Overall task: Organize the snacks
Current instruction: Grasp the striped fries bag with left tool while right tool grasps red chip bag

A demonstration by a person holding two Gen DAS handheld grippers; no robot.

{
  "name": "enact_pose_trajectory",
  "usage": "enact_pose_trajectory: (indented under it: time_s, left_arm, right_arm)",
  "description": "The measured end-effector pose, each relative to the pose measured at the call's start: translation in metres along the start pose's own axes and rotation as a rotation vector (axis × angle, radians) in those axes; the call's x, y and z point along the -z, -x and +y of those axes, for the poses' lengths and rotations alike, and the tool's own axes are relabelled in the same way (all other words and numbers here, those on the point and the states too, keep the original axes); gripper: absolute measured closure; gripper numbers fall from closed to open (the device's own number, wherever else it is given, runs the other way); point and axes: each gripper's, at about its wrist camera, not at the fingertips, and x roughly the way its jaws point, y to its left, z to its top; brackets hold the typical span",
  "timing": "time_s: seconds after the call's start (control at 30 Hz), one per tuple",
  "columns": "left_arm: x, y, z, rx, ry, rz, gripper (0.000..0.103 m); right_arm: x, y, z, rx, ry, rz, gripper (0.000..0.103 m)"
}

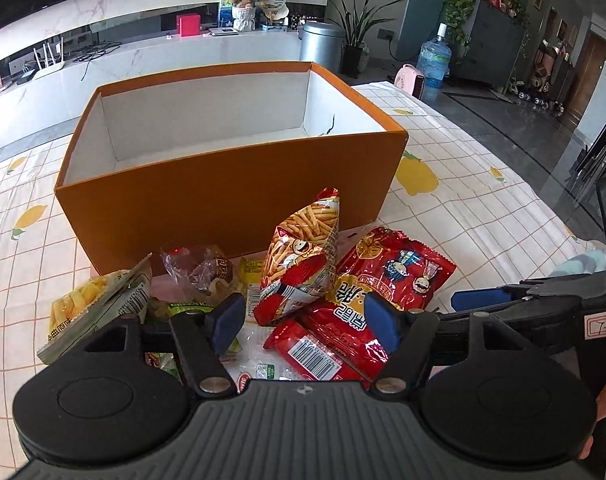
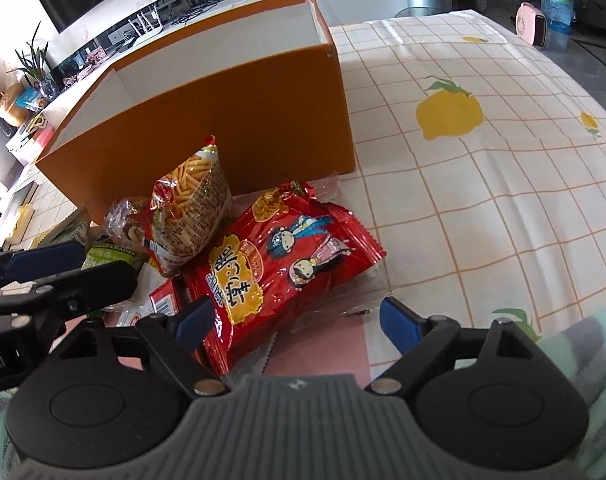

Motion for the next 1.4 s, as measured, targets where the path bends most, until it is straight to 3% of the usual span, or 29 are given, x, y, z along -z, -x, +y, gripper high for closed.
enact_pose_trajectory:
  time_s: [0.13, 0.17, 0.23, 0.3, 0.47, 0.57, 0.7, 0.97, 1.07, 1.17, 1.4]
  left_arm:
    - [0.002, -0.011, 0.008, 0.004, 0.01, 0.024, 0.023]
    - [0.002, -0.013, 0.01, 0.008, 0.014, 0.027, 0.023]
    - [0.002, -0.015, 0.013, 0.015, 0.017, 0.029, 0.023]
    - [0.001, -0.016, 0.014, 0.022, 0.011, 0.025, 0.023]
    - [0.001, -0.028, 0.009, 0.023, -0.022, 0.021, 0.024]
    - [-0.001, -0.032, 0.007, 0.022, -0.027, 0.026, 0.026]
    - [-0.003, -0.037, 0.009, 0.033, -0.013, 0.027, 0.03]
    - [-0.004, -0.047, 0.005, 0.012, -0.063, 0.029, 0.033]
    - [-0.005, -0.049, 0.003, 0.002, -0.075, 0.024, 0.037]
    - [-0.007, -0.048, 0.004, -0.001, -0.072, 0.022, 0.049]
    - [-0.008, -0.044, -0.002, -0.01, -0.086, 0.01, 0.054]
  right_arm:
    - [-0.004, -0.009, -0.004, -0.035, -0.036, 0.0, 0.023]
    - [-0.004, -0.008, -0.004, -0.042, -0.037, -0.007, 0.032]
    - [-0.005, -0.005, -0.003, -0.04, -0.036, -0.03, 0.037]
    - [-0.006, 0.001, -0.004, -0.028, -0.036, -0.073, 0.056]
    - [-0.015, 0.015, -0.011, -0.048, -0.082, -0.141, 0.076]
    - [-0.022, 0.017, -0.011, -0.094, -0.099, -0.161, 0.076]
    - [-0.022, 0.007, -0.01, -0.109, -0.095, -0.134, 0.063]
    - [-0.017, -0.012, -0.019, -0.136, -0.142, -0.069, 0.061]
    - [-0.016, -0.011, -0.019, -0.136, -0.144, -0.08, 0.07]
    - [-0.016, -0.006, -0.02, -0.143, -0.14, -0.099, 0.075]
    - [-0.014, 0.014, -0.016, -0.107, -0.092, -0.165, 0.08]
